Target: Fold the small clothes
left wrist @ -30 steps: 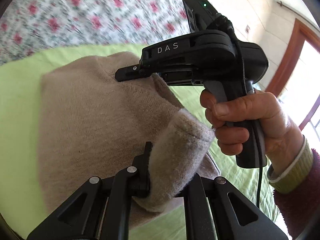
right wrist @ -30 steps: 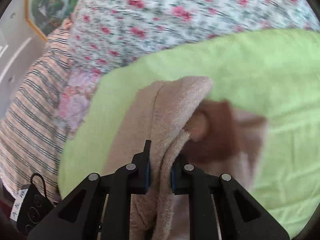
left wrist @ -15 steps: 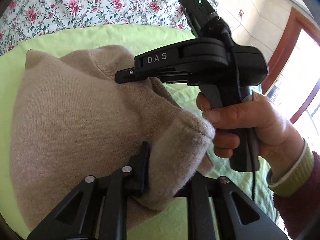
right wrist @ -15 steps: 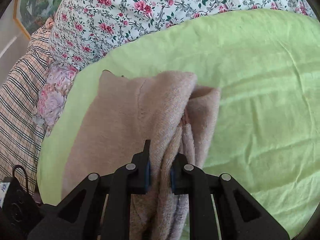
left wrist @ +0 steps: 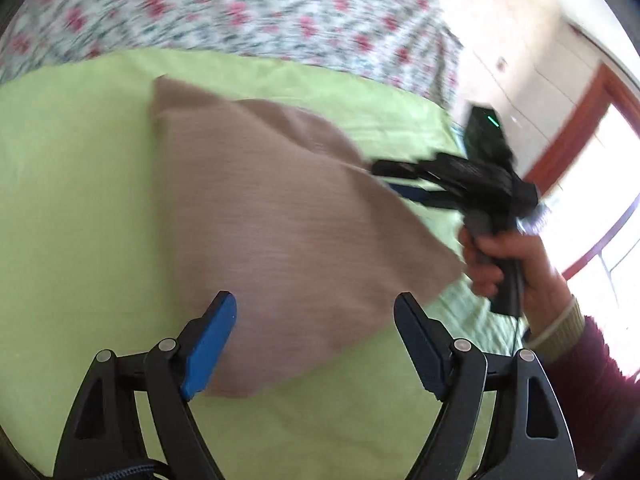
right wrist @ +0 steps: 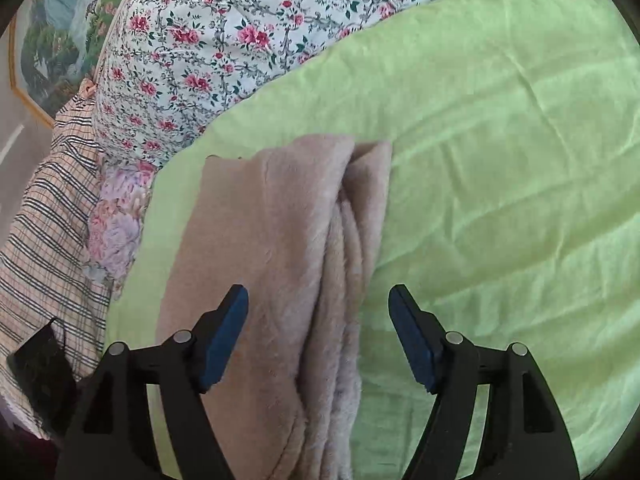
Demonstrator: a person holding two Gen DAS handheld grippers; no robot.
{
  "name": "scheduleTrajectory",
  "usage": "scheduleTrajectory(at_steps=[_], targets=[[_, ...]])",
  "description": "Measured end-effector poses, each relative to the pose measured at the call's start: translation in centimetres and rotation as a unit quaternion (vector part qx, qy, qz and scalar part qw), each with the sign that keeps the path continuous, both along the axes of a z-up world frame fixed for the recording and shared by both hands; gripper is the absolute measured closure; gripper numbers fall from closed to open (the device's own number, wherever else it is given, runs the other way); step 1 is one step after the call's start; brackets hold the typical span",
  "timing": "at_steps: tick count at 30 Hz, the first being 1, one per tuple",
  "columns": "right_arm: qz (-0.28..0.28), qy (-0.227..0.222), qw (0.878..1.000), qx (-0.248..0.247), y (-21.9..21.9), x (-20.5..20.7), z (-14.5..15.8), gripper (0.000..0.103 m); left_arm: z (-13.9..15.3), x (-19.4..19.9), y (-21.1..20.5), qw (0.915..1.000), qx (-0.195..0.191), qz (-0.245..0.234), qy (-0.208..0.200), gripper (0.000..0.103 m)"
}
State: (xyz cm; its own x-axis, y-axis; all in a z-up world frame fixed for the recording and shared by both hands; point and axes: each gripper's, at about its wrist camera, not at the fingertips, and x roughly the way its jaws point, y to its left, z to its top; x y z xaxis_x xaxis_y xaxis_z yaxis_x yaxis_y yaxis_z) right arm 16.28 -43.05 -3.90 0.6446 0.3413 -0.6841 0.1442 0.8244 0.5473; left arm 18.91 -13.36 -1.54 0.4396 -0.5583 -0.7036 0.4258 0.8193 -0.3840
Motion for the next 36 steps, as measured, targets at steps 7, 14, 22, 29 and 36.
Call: scheduleTrajectory(at_steps=[7,14,22,29,36], targets=[[0.006,0.009,0.999,0.044,0.0,1.4,-1.5,0.03,-2.5,6.8,3.4,0.9952,-0.057,0.038,0.07,0.021],[0.016,0.024,0.998,0.049,0.4,2.7,-2.7,0.032,-6.7,11.9,3.5,0.981,-0.116,0.026,0.153,0.017],[0.016,0.0,0.999,0.049,2.7,1.2,-1.2,0.071,-5.6,11.0,3.2,0.9848,-0.123,0.01,0.123,0.055],[0.066,-0.037,0.995,0.071,10.3,0.3,0.2,0.072,-1.8,5.4,9.5,0.991,-0.088,0.04,0.092,0.056],[0.102,-0.03,0.988,0.116,17.8,0.5,-3.4,0.072,-1.3,0.2,16.4,0.9931,-0.039,0.085,0.071,0.056]])
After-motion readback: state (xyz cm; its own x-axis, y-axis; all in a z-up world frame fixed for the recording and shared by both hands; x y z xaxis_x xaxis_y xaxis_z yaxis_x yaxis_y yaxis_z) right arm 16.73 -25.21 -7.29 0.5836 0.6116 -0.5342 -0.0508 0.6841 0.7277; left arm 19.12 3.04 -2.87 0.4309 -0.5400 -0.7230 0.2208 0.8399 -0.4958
